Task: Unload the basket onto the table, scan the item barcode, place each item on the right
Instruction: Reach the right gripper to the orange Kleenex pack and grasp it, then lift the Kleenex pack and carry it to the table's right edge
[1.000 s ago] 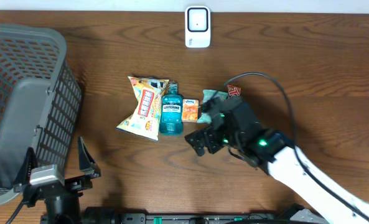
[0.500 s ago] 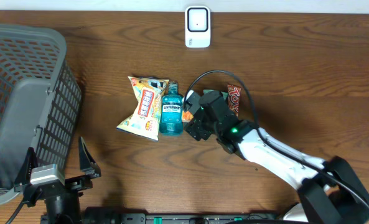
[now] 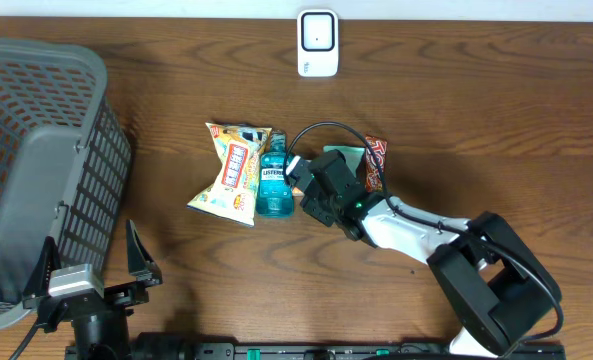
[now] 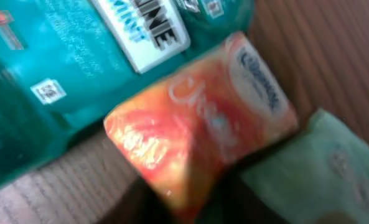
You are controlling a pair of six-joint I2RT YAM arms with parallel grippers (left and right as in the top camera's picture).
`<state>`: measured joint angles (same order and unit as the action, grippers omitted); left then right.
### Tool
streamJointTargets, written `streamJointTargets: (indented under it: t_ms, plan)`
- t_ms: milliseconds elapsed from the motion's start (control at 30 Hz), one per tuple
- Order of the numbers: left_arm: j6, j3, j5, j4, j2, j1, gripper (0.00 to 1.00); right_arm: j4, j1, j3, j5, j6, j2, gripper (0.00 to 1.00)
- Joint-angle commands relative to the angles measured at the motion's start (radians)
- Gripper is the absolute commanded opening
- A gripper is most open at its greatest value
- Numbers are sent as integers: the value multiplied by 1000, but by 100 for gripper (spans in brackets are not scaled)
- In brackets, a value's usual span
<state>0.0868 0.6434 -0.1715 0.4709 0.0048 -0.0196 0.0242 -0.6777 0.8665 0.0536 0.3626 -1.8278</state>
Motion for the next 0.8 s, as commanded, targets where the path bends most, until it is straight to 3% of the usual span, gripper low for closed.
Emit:
streamJointTargets:
  t_ms: [0,33,267,533,667,767]
  plan:
    - [14,2,-13,-1,-1,3,98,14,-4,2,47,12,-25,7]
    - [14,2,-13,-1,-1,3,98,18,-4,2,50,12,-25,1]
    - [14,2,-13,-1,-1,3,98,22,-4,2,50,9,13,1]
    - [14,2,-13,-1,-1,3,98,-96,-3,2,37,9,243,1]
    - [14,2,-13,-1,-1,3,98,-194,-2,2,-94,69,364,1]
    - [14,2,-13,-1,-1,3,98,-322,6,2,-272,205,444,1]
